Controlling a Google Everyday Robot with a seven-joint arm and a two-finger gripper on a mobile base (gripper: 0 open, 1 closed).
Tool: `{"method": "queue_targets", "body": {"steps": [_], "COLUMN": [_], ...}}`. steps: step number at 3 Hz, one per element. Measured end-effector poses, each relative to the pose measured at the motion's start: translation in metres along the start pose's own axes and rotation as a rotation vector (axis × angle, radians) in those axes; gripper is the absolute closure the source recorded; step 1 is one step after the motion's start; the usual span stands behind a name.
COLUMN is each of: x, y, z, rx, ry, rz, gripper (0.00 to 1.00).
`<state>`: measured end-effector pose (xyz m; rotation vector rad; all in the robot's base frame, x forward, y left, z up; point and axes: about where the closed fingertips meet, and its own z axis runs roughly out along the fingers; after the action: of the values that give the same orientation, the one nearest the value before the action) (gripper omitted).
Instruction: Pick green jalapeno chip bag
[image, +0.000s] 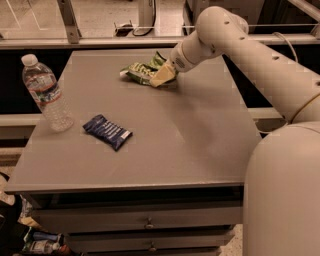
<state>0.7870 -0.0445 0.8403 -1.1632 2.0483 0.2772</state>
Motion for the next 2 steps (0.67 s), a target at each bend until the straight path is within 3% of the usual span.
{"method": "queue_targets", "body": {"steps": [2], "x": [0.0000], "y": [0.0000], "z": [-0.0001], "rx": [0.000], "ry": [0.000], "rz": [0.000], "gripper": [1.00]}}
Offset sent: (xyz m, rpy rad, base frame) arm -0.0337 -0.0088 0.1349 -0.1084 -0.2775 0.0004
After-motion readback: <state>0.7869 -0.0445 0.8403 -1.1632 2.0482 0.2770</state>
